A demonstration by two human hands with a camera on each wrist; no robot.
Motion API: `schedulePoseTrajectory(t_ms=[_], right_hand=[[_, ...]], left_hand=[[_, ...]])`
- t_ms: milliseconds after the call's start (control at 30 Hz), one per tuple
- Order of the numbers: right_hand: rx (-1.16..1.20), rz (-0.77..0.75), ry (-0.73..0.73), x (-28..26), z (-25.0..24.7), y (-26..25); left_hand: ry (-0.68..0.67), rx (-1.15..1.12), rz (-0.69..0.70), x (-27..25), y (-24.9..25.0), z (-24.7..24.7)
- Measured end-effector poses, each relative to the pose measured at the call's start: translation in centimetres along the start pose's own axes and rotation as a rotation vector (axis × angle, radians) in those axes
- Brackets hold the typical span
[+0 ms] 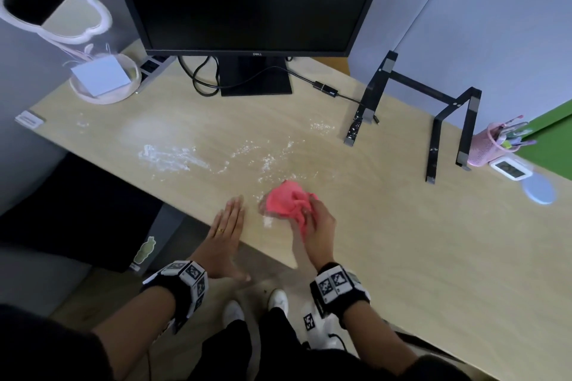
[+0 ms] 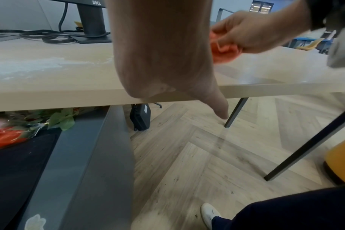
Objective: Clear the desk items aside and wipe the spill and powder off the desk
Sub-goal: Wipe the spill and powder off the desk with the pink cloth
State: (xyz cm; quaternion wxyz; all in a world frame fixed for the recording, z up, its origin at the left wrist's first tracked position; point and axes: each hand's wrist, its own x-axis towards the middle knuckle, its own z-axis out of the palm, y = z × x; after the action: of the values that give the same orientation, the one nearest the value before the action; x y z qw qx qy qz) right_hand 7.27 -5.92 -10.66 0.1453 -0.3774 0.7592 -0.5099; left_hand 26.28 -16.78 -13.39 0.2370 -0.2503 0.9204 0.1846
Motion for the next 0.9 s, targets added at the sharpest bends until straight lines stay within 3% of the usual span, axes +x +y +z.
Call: schedulePoseTrajectory(t_ms=[100, 333, 700, 900], right_hand=[[-0.003, 0.083, 0.085, 1.5, -2.3, 0.6], [-0.173, 0.041, 0.159, 4.3, -5.5, 3.8], [-0.159, 0.264, 0.049, 2.0, -0.4, 4.3], [-0.136, 0.198, 0.005, -1.8, 2.1, 2.9]], left_hand=[[0.013, 0.027, 0.025, -0.2, -0.7, -0.2], [0.048, 0.051, -0.016, 0.7, -2.5, -0.5], [0.119, 0.088, -0.021, 0.7, -2.4, -0.6], [0.136, 0.038, -0.018, 0.5, -2.2, -0.8]])
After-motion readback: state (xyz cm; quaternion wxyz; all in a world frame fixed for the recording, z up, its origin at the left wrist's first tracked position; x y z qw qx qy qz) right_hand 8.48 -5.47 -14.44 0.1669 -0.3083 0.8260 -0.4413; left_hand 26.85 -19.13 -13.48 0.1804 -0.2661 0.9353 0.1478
